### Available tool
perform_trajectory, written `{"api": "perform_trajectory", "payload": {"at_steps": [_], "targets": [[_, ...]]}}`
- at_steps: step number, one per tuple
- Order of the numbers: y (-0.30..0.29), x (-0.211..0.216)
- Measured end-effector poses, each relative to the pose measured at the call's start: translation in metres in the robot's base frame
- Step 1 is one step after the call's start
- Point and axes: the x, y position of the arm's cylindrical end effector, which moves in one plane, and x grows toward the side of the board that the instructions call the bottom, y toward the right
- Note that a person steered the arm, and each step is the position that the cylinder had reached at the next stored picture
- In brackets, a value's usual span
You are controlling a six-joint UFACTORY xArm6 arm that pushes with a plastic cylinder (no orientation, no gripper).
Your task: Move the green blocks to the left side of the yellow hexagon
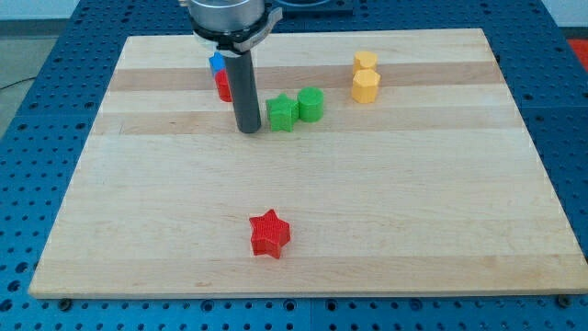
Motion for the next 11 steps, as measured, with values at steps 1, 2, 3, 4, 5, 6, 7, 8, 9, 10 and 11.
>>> {"api": "perform_trajectory", "payload": {"at_steps": [1,2,3,4,5,6,7,8,9,10,11], "targets": [[0.015,0.0],[0.039,0.0],[0.062,0.0],[0.08,0.0],[0.099,-0.001],[0.111,-0.006],[0.111,-0.011],[0.105,-0.003],[0.086,-0.002],[0.062,-0.002],[0.059,-0.011]]}}
